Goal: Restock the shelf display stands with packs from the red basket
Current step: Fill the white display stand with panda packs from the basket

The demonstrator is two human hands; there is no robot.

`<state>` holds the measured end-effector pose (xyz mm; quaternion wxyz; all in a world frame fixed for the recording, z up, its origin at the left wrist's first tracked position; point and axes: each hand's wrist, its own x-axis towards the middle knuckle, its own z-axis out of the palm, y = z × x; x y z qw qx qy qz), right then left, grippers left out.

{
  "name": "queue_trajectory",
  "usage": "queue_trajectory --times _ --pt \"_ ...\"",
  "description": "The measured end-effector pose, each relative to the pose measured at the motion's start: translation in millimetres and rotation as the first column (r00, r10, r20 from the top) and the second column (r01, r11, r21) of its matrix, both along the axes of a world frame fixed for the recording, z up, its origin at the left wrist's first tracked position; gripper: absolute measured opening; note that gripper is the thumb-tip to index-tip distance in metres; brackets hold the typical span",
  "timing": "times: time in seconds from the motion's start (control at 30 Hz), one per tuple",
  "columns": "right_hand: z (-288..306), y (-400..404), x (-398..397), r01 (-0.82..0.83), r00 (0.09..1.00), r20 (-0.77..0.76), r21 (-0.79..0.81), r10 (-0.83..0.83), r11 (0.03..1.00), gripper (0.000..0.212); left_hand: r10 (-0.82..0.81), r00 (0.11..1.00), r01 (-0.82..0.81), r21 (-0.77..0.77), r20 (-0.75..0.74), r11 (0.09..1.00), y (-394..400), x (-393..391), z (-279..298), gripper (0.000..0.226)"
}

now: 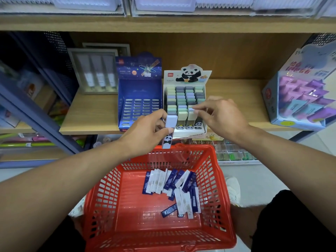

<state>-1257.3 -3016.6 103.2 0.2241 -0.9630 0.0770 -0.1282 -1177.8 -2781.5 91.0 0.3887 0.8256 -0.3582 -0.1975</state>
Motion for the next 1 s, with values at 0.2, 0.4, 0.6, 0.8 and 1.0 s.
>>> queue_trajectory --times 0.2,0.4,0.6,0.8,1.0 --pt "14 32 -18 -0.166 0.984 0.003 0.385 0.179 0.908 0.026 0.004 0.997 -0.008 -0.047 -0.078 0.999 -5 -4 1 0.024" --pt "8 33 -18 -0.134 0.989 0.009 0.48 0.148 0.867 0.018 -0.01 0.996 0.006 -0.042 -0.094 0.999 -12 -10 3 0.025" --pt "11 16 -20 -0.075 0.991 -0.063 0.462 0.116 0.884 0.009 0.058 0.993 -0.056 -0.016 0.101 0.998 -15 -10 -4 0.026" --pt "6 -20 -22 0.036 0.992 -0.129 0.271 -0.001 0.962 0.009 -0.09 0.919 0.029 0.162 0.384 0.986 -13 5 -17 0.082" --pt "0 -23 -20 0.065 0.997 -0.052 0.176 -0.056 0.982 0.008 -0.232 0.908 0.114 0.328 0.348 0.938 -13 10 -31 0.105"
